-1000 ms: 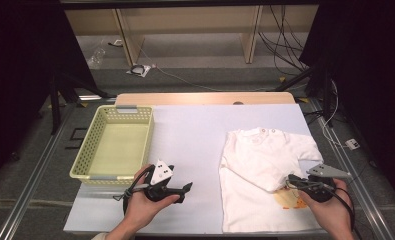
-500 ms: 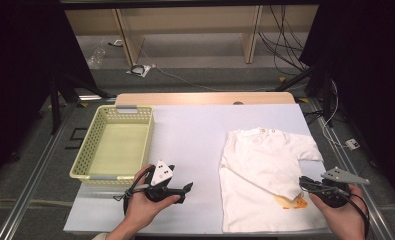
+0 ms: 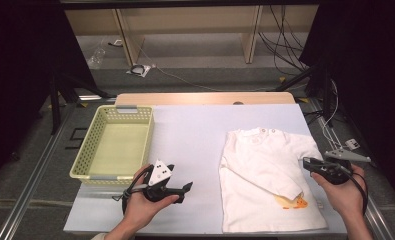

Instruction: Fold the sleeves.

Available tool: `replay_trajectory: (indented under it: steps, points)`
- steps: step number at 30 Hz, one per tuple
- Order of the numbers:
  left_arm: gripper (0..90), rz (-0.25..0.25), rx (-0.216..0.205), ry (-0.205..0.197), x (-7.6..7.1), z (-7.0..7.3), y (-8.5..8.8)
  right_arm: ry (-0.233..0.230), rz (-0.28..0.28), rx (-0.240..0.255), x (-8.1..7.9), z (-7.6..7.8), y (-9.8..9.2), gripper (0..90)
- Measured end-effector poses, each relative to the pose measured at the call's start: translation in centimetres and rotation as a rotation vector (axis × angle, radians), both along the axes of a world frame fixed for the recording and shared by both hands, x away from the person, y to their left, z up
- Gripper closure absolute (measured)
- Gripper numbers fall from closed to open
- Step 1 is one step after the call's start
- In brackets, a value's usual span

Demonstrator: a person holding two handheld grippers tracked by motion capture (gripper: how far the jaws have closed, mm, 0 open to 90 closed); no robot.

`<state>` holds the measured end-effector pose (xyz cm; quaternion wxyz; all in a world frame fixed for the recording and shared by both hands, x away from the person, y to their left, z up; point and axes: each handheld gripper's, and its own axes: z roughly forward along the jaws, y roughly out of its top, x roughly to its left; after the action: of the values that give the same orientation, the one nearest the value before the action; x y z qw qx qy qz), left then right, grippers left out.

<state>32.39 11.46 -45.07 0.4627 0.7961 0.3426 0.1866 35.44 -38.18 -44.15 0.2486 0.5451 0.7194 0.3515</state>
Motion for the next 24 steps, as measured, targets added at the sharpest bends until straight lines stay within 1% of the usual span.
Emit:
replay_trajectory:
  steps: [1,2,6,8,10,17,21,24]
  points:
    - [17.2,-0.001,-0.001,-0.001,0.0,0.0,0.0,-0.002,-0.016,0.003,0.5,0.1,-0.3,63.7]
    - [17.2,0.000,-0.004,-0.002,0.0,0.0,0.0,-0.001,-0.020,0.003,0.8,0.2,-0.5,62.3]
    - [17.2,-0.008,-0.009,-0.003,-0.1,0.0,0.0,0.004,-0.064,0.017,2.1,0.4,-1.1,57.9]
    - [17.2,-0.009,-0.011,-0.006,-0.2,0.1,-0.1,0.006,-0.072,0.010,2.6,0.4,-1.2,56.7]
    - [17.3,-0.011,-0.007,-0.008,-0.2,0.1,-0.1,0.004,-0.076,0.013,2.9,0.3,-1.3,55.5]
    - [17.2,-0.005,-0.006,-0.012,-0.2,0.1,-0.1,0.025,-0.078,0.004,3.1,-0.1,-1.2,52.9]
    - [17.2,-0.004,-0.004,-0.012,-0.2,0.2,-0.1,0.026,-0.087,0.005,3.0,-0.2,-1.4,51.7]
    - [17.2,-0.003,-0.003,-0.012,-0.1,0.2,-0.1,0.029,-0.090,-0.007,2.9,-0.2,-1.7,51.2]
